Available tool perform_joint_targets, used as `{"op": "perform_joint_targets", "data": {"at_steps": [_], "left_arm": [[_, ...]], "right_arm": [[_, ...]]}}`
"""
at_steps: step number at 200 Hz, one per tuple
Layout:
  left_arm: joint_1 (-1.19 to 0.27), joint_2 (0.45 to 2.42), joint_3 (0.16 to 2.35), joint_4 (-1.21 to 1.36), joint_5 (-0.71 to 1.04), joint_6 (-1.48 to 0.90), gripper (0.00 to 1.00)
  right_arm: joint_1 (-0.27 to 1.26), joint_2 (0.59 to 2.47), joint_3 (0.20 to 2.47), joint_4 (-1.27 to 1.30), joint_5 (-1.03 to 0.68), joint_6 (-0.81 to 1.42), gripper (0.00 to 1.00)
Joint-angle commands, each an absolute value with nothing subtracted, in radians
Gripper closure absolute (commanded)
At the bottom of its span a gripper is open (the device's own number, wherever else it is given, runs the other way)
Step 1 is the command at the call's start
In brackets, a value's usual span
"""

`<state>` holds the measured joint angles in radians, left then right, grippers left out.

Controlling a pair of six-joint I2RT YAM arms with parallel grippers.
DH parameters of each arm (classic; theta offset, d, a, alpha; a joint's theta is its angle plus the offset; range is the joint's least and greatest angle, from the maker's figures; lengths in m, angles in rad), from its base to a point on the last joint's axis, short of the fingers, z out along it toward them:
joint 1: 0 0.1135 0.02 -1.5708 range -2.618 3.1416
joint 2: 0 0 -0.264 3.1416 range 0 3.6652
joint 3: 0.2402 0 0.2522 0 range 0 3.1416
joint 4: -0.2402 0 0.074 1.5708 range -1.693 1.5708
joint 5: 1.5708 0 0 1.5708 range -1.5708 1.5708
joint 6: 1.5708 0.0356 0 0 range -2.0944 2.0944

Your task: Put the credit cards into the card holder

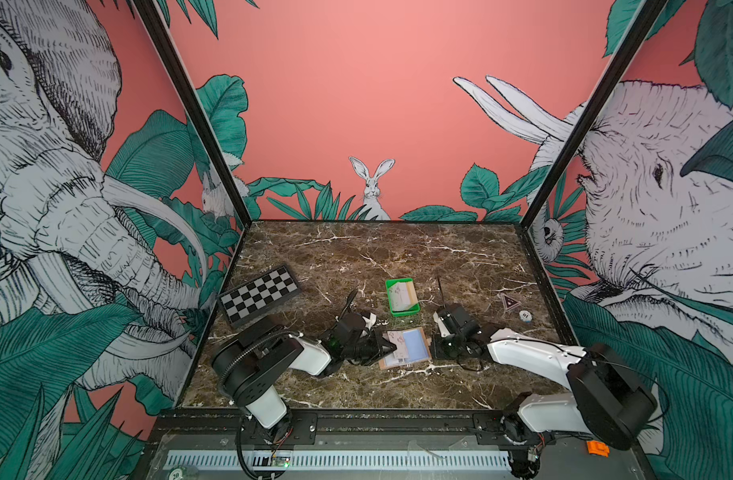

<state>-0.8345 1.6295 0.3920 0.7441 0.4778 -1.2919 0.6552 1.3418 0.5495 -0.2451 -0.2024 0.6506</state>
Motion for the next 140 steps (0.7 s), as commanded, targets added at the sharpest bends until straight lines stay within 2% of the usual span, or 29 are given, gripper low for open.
{"op": "perform_joint_targets", "data": {"at_steps": [1,39,101,140], "left_arm": [[-0.836,1.643,0.365,0.784,0.463,-1.335,1.0],[-0.836,1.625,0.351,0.796,0.451,-1.354,1.0],[-0.837,1.537,0.369,0.635,0.454,-1.31,1.0],[-0.836,1.559,0.383,0.657,0.473,-1.304,1.0]], "right_arm": [[0.667,1.351,0.528,-0.294,-0.185,0.654,0.92],[0.667,1.359,0.526,-0.285,-0.185,0.656,0.93],[0.669,1.37,0.528,-0.278,-0.183,0.656,0.93],[0.67,1.373,0.528,-0.273,-0.186,0.657,0.93]]}}
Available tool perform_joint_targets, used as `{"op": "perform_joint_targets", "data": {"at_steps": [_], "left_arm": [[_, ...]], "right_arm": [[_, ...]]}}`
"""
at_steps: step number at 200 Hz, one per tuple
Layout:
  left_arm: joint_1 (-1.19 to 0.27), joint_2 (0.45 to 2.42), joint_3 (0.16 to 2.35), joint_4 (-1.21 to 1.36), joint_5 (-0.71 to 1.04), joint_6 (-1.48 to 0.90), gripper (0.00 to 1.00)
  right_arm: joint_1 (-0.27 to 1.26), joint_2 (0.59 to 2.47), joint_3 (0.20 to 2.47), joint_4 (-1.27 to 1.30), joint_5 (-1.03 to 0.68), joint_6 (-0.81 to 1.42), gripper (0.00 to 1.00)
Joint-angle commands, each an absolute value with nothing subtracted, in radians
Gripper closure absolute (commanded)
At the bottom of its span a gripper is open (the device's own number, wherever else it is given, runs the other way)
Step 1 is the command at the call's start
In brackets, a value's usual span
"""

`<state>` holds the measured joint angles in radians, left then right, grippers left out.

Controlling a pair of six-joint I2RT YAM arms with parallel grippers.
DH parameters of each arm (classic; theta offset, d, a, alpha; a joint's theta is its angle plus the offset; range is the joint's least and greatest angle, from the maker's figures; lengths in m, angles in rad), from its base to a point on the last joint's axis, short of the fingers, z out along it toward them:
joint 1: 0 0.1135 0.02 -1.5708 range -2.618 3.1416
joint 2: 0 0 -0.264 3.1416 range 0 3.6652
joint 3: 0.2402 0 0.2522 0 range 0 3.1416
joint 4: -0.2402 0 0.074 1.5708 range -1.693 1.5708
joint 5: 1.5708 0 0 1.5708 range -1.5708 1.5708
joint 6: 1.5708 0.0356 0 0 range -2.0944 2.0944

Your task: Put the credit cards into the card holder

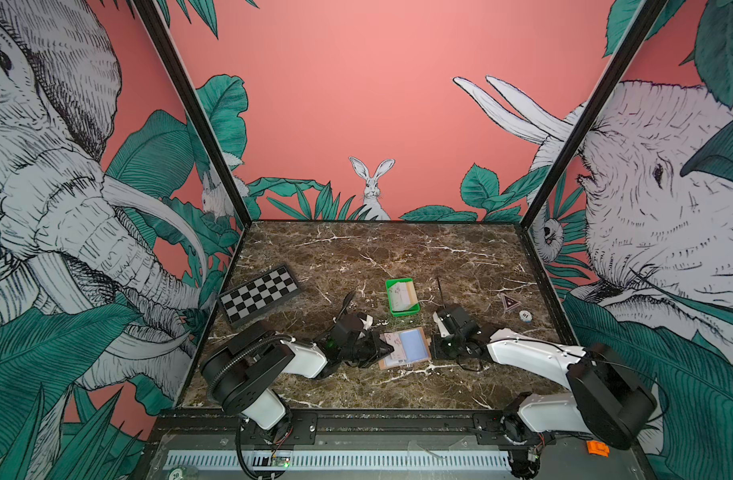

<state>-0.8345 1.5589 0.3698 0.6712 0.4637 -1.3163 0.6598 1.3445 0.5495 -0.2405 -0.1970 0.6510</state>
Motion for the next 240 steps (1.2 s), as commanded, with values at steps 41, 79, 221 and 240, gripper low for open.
{"op": "perform_joint_targets", "data": {"at_steps": [41,79,221,240], "left_arm": [[-0.836,1.608,0.405,0.704,0.498,-1.307,1.0],[-0.836,1.621,0.397,0.729,0.502,-1.316,1.0],[-0.836,1.645,0.423,0.724,0.522,-1.28,1.0],[-0.836,1.653,0.431,0.726,0.521,-1.273,1.0]], "right_arm": [[0.671,1.37,0.528,-0.283,-0.181,0.654,0.94],[0.672,1.373,0.528,-0.279,-0.182,0.658,0.94],[0.673,1.371,0.537,-0.285,-0.192,0.652,0.95],[0.675,1.367,0.537,-0.284,-0.197,0.653,0.95]]}}
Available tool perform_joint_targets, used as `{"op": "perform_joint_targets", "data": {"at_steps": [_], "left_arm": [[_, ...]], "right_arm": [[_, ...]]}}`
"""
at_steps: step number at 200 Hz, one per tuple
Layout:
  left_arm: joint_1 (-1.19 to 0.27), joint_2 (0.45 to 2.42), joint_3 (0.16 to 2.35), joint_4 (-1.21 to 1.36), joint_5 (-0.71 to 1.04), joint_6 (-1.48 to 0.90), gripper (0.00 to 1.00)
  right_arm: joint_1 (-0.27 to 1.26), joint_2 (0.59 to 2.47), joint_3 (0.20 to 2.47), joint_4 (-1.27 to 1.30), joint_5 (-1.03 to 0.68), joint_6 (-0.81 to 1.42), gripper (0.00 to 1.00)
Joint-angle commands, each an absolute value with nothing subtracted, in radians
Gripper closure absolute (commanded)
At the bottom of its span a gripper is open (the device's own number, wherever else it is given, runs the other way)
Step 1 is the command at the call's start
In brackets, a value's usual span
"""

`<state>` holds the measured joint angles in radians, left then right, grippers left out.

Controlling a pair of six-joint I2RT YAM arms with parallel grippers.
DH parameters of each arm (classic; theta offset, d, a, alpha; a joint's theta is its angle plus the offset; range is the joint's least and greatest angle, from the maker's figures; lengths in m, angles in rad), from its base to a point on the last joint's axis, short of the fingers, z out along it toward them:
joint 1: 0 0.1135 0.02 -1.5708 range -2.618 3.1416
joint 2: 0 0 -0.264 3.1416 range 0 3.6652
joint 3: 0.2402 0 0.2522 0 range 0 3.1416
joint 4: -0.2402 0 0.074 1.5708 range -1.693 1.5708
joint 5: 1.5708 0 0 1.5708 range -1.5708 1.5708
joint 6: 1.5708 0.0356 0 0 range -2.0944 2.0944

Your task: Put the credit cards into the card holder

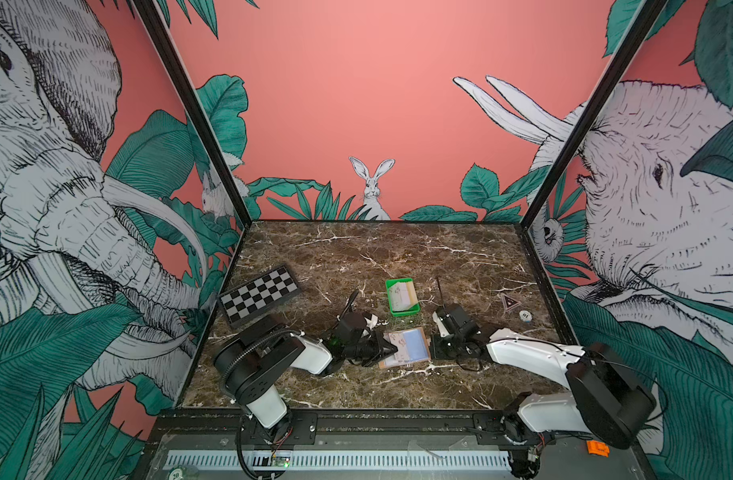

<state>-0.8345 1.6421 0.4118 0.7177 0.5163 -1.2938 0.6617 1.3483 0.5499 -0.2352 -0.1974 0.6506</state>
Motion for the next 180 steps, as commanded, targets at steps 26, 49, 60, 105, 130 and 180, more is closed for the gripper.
{"op": "perform_joint_targets", "data": {"at_steps": [26,49,60,105,130,180], "left_arm": [[-0.837,1.66,0.436,0.725,0.516,-1.271,1.0],[-0.836,1.666,0.442,0.723,0.517,-1.263,1.0],[-0.836,1.673,0.442,0.731,0.521,-1.268,1.0],[-0.836,1.648,0.451,0.616,0.515,-1.225,0.95],[-0.837,1.618,0.465,0.53,0.506,-1.195,0.9],[-0.836,1.563,0.502,0.334,0.467,-1.115,0.84]], "right_arm": [[0.675,1.363,0.538,-0.288,-0.198,0.652,0.96],[0.675,1.361,0.538,-0.285,-0.203,0.654,0.96],[0.675,1.361,0.537,-0.282,-0.209,0.655,0.96],[0.683,1.326,0.52,-0.26,-0.234,0.665,0.97],[0.687,1.305,0.508,-0.249,-0.239,0.675,0.97],[0.713,1.268,0.497,-0.217,-0.247,0.679,0.97]]}}
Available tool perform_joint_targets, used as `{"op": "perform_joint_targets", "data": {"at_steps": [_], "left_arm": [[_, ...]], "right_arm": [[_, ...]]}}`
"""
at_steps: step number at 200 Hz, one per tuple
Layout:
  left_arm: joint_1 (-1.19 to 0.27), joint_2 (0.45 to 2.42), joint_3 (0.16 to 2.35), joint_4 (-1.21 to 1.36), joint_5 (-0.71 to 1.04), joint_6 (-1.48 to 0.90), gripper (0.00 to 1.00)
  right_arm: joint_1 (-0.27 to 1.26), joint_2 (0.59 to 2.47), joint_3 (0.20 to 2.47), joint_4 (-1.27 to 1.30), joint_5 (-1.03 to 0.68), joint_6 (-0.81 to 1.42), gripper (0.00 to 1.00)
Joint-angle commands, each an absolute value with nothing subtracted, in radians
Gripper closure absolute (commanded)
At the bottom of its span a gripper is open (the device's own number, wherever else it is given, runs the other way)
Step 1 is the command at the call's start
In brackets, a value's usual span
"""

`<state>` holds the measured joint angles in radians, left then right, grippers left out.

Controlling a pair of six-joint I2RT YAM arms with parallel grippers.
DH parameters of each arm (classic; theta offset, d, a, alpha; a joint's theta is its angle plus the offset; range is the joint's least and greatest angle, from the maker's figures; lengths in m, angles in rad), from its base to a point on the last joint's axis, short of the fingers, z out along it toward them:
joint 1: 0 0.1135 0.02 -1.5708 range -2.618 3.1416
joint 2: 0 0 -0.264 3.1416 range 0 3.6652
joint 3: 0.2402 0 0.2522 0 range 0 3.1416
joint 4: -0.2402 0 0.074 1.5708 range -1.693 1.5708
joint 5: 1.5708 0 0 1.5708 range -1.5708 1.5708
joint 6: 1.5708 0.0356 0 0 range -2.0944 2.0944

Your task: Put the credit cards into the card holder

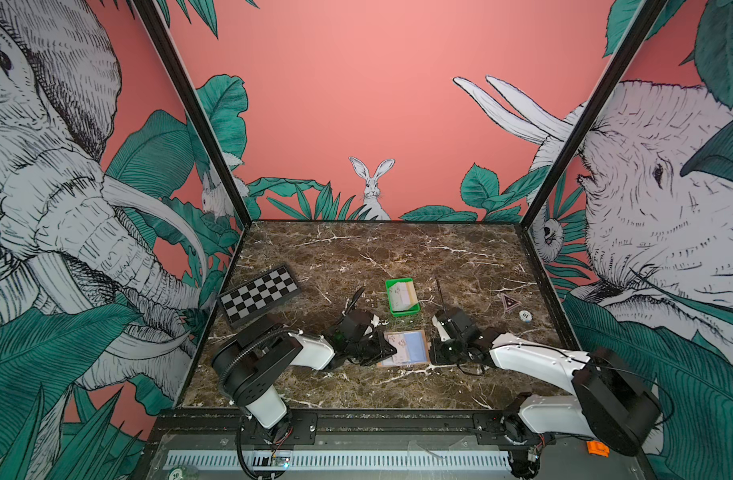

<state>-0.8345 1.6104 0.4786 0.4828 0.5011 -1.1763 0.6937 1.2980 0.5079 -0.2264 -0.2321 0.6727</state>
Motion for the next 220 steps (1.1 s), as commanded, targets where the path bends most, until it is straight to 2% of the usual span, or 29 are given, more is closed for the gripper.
{"op": "perform_joint_targets", "data": {"at_steps": [1,31,85,125,220], "left_arm": [[-0.836,1.562,0.502,0.33,0.466,-1.113,0.84],[-0.836,1.514,0.517,0.214,0.428,-1.058,0.8],[-0.836,1.415,0.541,0.085,0.375,-0.944,0.8],[-0.836,1.348,0.532,0.075,0.347,-0.9,0.79],[-0.836,1.328,0.528,0.086,0.314,-0.864,0.78]], "right_arm": [[0.713,1.267,0.498,-0.217,-0.246,0.68,0.97],[0.714,1.222,0.497,-0.234,-0.216,0.689,0.96],[0.714,1.135,0.48,-0.257,-0.125,0.748,0.94],[0.714,1.126,0.487,-0.265,-0.113,0.754,0.89],[0.715,1.18,0.521,-0.226,-0.132,0.764,0.86]]}}
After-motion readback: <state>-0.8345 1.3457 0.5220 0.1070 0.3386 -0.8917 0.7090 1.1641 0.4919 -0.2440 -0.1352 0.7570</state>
